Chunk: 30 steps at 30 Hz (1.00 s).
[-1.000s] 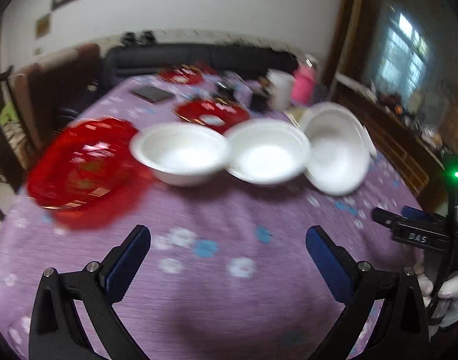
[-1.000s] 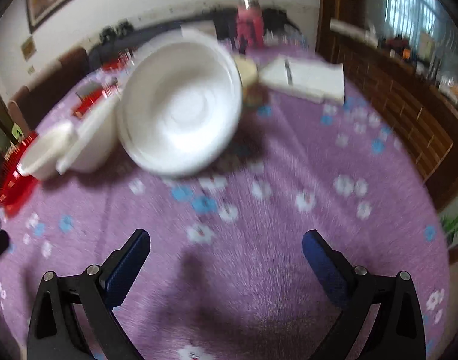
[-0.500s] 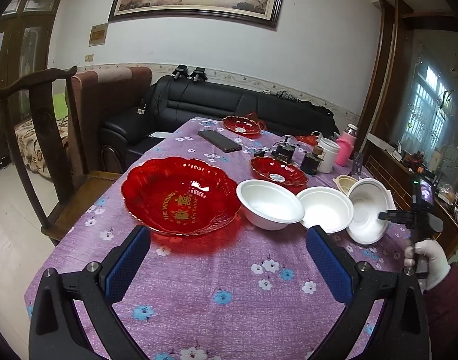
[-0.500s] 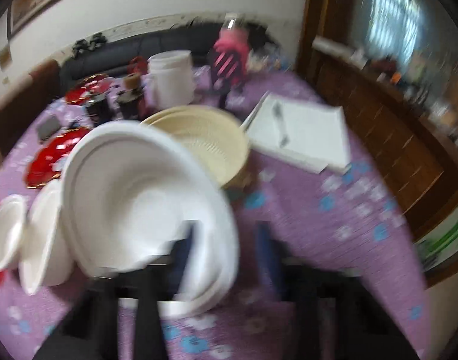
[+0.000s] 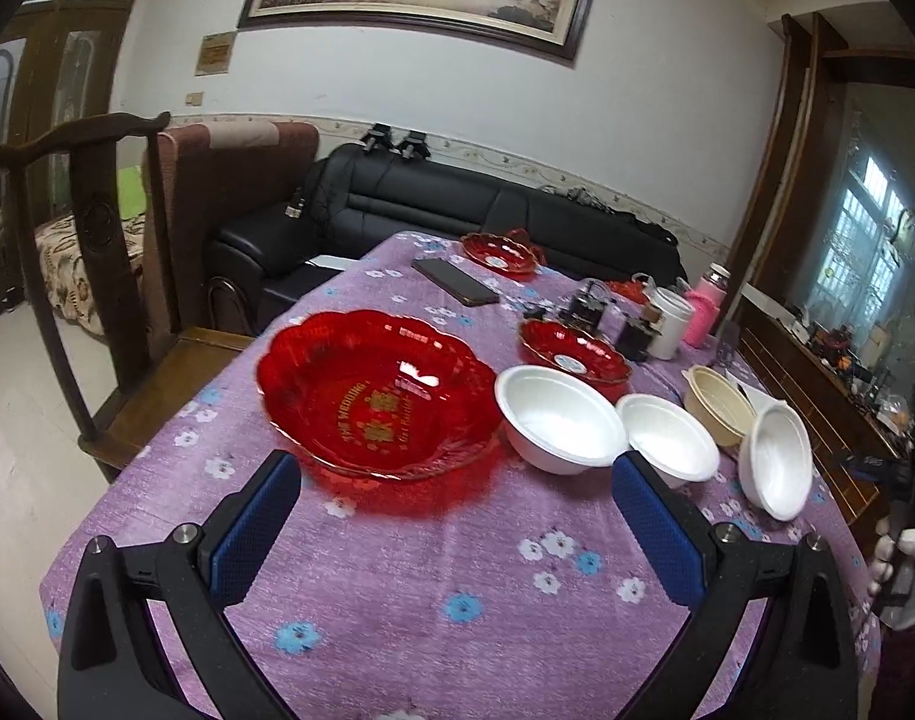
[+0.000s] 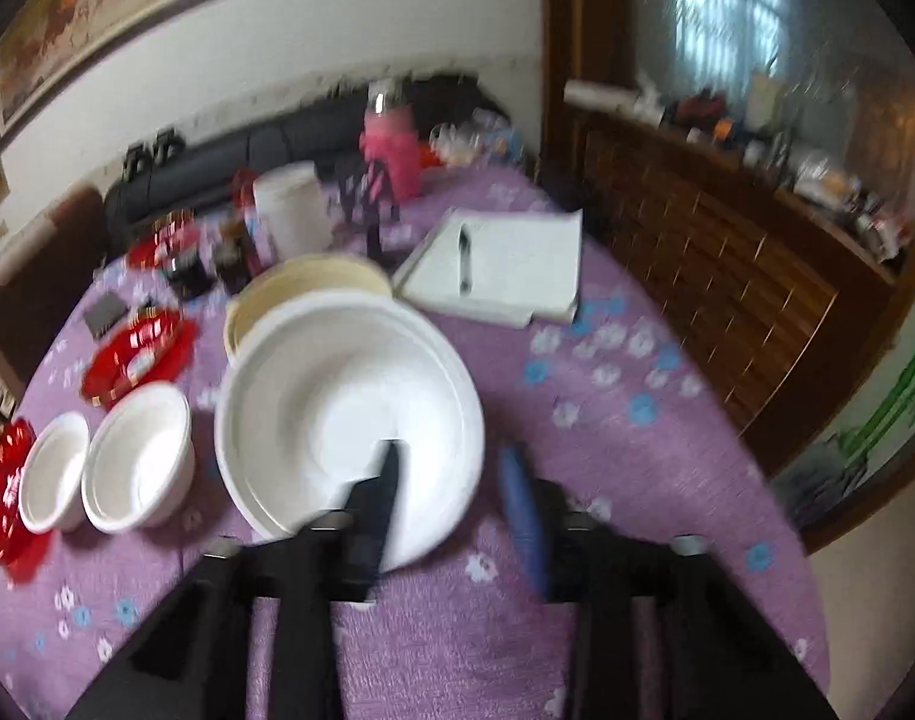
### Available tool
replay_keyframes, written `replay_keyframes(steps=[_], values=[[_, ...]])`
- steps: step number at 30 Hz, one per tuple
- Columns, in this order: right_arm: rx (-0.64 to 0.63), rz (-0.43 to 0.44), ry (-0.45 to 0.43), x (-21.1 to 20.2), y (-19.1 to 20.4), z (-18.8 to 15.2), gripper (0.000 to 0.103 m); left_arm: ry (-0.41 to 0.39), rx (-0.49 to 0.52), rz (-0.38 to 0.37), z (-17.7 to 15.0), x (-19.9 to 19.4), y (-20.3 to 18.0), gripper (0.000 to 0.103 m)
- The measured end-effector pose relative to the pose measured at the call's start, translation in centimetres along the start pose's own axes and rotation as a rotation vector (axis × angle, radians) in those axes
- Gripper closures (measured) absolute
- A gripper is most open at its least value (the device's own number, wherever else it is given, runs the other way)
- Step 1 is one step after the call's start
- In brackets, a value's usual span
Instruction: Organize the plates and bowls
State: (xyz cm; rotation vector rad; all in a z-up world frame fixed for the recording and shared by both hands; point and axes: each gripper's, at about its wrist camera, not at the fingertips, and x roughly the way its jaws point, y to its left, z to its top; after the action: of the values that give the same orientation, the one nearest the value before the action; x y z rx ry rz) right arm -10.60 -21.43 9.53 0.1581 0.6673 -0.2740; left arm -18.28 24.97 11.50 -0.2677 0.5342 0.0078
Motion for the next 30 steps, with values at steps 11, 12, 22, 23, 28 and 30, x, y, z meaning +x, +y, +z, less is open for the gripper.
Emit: replay_keyframes(steps=[11,12,22,23,28,30], values=[[-0.211,0.452,0.116,0.1,16.8,-0.8,0.044,0.022,-0.035,0.106,3.4,1.8,4.6,0.000],[-0.224,0.478,0.130,0.3,18.1,-1.1,0.043,0.021,-0.028,0.120,3.7,2.0,4.9,0.000],[-0.390,0.658,0.241,4.1,33.7,-1.9,0.043,0.107,-0.084,0.169,5.4,7.7,8.9,0.000],[-0.410,0.652,0.241,4.4,34.8,-1.9,0.043,0.135,-0.108,0.152,5.5,8.7,9.6,0.000],[-0.511,0.585,0.278,7.8,39.8,-2.0,0.043,0.226,-0.225,0.113,5.3,11.8,12.1,0.000],[-0.532,0.568,0.293,8.9,40.8,-1.8,0.043,0.252,-0.242,0.118,5.0,12.8,12.6,0.000]])
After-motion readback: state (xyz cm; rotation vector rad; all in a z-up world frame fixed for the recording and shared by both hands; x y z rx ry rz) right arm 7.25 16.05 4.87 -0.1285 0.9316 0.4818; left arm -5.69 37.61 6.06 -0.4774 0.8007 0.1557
